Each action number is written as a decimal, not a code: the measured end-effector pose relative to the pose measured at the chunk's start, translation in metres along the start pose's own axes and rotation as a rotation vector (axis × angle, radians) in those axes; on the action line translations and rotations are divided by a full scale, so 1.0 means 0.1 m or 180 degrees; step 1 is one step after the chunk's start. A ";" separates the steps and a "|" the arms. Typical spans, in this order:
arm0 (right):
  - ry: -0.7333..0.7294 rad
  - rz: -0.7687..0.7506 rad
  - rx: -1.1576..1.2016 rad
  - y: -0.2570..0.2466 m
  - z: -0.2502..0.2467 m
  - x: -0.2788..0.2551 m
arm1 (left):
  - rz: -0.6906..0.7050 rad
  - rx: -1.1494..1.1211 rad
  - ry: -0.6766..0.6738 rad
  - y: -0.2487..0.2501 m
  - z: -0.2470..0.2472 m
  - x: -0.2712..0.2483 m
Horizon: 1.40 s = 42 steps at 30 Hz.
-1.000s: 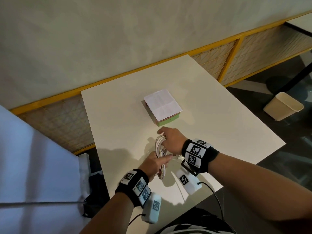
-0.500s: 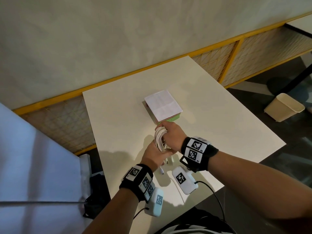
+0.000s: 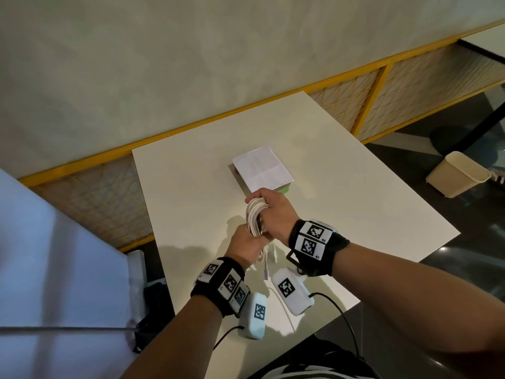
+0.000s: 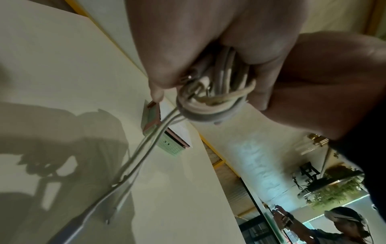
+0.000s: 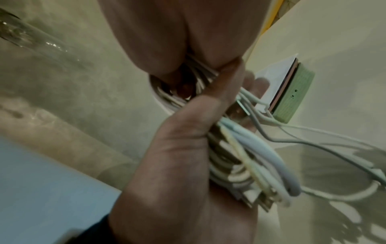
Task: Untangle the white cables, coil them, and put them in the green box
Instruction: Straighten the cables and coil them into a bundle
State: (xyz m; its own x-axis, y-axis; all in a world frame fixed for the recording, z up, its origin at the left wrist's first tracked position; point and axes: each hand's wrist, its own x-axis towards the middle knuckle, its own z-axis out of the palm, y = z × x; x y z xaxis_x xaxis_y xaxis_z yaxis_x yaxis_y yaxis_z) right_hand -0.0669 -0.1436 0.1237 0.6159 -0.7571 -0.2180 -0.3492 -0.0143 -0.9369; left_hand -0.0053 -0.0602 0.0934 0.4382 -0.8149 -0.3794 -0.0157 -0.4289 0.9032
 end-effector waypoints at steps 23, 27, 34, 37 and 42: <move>-0.2581 0.0550 0.0199 0.64 -0.14 -0.11 | -0.0667 -0.2646 0.0192 -0.06 -0.19 0.12; -0.2665 0.0451 -0.1021 0.70 -0.12 -0.12 | -0.0513 -0.2922 0.0220 -0.05 -0.23 0.17; -0.1993 0.0028 -0.2453 0.60 -0.28 -0.09 | -0.0640 -0.2051 0.0515 -0.18 -0.36 0.26; -0.1273 -0.0729 -0.3601 0.49 -0.27 -0.08 | -0.0798 -0.1503 0.0519 -0.33 -0.32 0.24; -0.0453 -0.1730 -0.4203 0.43 -0.10 -0.17 | -0.0917 -0.0987 0.0329 -0.47 -0.16 0.15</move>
State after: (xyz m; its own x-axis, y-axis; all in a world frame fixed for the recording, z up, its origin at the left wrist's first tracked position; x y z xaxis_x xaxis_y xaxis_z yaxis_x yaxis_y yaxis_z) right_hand -0.0991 -0.1378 0.0900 0.9200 -0.3914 -0.0205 -0.3914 -0.9202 0.0065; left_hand 0.0163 -0.0463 0.0485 0.4730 -0.6290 -0.6169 0.3842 -0.4829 0.7869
